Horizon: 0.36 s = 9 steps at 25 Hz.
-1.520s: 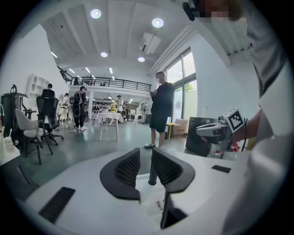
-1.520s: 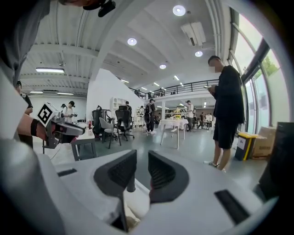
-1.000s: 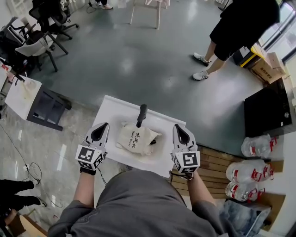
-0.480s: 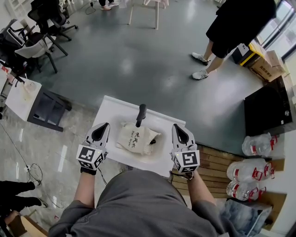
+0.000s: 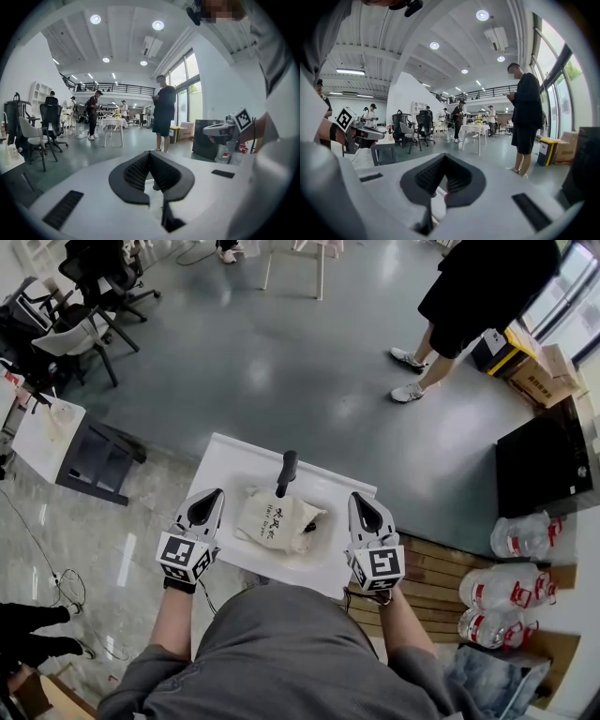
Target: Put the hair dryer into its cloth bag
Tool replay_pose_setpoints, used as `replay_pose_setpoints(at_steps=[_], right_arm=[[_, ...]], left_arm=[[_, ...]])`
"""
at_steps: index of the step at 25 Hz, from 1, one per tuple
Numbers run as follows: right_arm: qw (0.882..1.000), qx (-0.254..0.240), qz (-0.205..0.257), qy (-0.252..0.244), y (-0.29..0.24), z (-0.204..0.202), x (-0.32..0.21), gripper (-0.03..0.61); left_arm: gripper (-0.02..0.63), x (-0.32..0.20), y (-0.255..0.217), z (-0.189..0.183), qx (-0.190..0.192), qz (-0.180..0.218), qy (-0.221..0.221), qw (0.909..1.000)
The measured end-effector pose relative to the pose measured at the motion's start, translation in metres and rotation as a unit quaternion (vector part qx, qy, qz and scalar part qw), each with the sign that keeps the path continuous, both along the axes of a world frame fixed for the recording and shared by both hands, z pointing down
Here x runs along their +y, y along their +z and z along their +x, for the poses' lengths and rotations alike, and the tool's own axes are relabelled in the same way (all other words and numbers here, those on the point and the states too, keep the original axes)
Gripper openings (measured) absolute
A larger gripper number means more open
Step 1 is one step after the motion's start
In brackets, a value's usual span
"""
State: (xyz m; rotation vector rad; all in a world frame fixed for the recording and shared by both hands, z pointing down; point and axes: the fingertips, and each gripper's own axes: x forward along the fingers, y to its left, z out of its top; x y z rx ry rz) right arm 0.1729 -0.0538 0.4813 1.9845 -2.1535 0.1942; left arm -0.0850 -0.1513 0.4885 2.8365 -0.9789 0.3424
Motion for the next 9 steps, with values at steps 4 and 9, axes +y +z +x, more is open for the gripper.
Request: replay_pose_setpoints(at_steps=[4,9], right_arm=[[1.000,0.000,-0.001,-0.001,0.0003,0.0001,0.0024,-0.002],[1.000,0.000,-0.002,-0.001,0.0015,-0.0011,0.0029,-0.002]], left_arm=[[0.002,0.0022,-0.0004,0.0018,0.000,0.000,0.001,1.0000],[0.002,0.0023,0.0004,0.0008,0.001,-0.002,0.001,1.0000]])
